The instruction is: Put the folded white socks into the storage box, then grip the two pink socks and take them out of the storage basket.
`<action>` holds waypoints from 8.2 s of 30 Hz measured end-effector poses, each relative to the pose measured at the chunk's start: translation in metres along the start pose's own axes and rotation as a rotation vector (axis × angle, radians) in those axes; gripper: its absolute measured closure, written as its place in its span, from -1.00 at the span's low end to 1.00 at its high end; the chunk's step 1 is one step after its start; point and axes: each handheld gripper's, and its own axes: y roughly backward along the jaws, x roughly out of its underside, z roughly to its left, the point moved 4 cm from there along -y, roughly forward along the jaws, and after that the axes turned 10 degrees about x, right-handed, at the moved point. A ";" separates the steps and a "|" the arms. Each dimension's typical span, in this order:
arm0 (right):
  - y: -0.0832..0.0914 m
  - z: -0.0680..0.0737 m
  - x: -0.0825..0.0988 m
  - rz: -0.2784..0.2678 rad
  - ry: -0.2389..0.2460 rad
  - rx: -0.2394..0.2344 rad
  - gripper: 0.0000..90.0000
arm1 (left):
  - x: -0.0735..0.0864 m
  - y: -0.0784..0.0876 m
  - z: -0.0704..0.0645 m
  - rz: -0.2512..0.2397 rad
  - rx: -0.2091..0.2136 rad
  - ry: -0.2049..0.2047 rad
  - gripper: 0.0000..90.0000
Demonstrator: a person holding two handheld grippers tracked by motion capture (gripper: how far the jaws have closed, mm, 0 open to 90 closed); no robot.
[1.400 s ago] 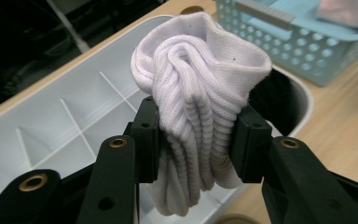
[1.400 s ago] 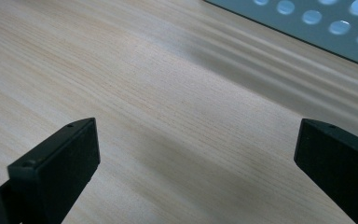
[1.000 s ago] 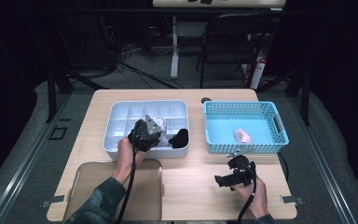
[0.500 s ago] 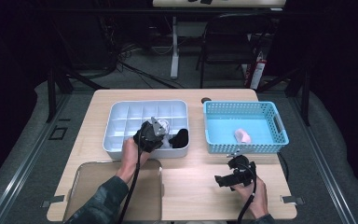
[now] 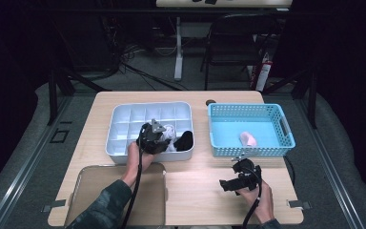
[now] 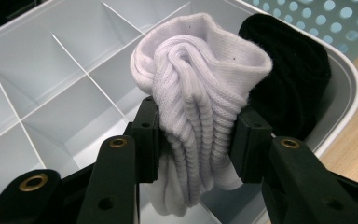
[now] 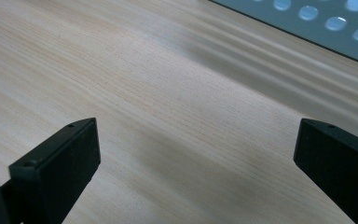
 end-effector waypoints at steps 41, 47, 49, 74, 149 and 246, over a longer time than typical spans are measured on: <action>0.002 0.000 0.000 -0.001 0.005 -0.003 -0.99 | 0.002 -0.003 0.006 0.096 0.144 0.121 0.02; 0.003 0.000 0.001 -0.001 0.007 0.003 -0.99 | -0.002 0.007 0.004 0.082 0.141 0.115 -0.13; 0.002 0.000 0.001 -0.004 0.003 0.001 -0.98 | -0.003 0.012 0.005 0.077 0.143 0.115 -0.16; 0.002 0.003 0.001 0.000 0.009 -0.004 -0.95 | 0.011 -0.002 0.006 0.158 0.173 0.095 0.75; 0.022 -0.024 0.000 -0.054 -0.026 -0.036 -1.00 | 0.034 0.043 -0.053 0.065 0.271 0.001 -0.99; 0.019 -0.121 -0.080 -0.121 -0.203 -0.024 -0.71 | 0.069 0.029 -0.073 0.131 0.279 -0.079 -1.00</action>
